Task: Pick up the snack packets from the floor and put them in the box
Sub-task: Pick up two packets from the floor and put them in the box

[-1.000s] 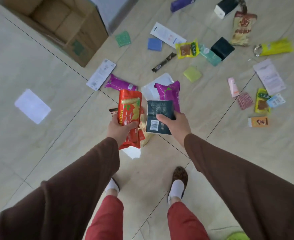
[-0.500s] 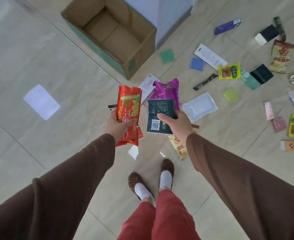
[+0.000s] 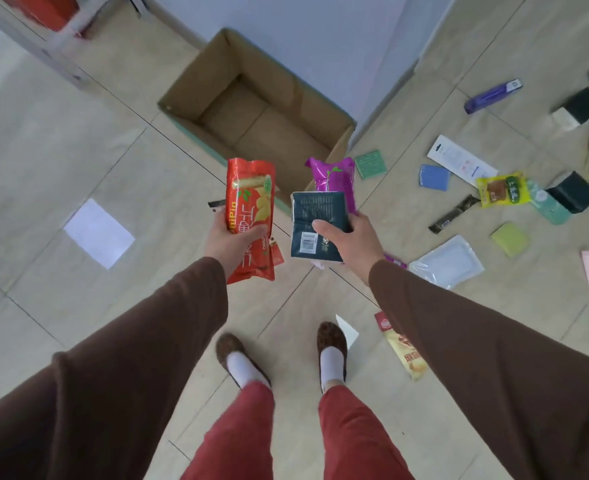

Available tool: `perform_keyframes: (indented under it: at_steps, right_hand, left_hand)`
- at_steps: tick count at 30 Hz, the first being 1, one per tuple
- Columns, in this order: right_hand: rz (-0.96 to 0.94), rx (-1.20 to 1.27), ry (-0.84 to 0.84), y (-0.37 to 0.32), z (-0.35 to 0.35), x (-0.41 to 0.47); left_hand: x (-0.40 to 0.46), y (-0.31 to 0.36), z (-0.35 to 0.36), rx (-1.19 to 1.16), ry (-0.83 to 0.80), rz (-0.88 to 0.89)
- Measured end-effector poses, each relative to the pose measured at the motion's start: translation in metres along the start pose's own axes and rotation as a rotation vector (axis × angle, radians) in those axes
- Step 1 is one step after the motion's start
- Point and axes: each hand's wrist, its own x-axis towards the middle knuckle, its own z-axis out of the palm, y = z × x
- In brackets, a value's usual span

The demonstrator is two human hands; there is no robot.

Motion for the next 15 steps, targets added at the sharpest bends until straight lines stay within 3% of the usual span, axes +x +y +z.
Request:
perform_keyframes:
  at_steps: [6,15]
  right_hand:
    - [-0.003,0.040,0.055,-0.062,0.054,0.044]
    - [0.088,0.183,0.146,-0.117,0.130,0.101]
  left_hand:
    - [0.069,0.042,-0.058,-0.002,-0.068,-0.021]
    - [0.169,0.094,-0.132,0.184,-0.163,-0.003]
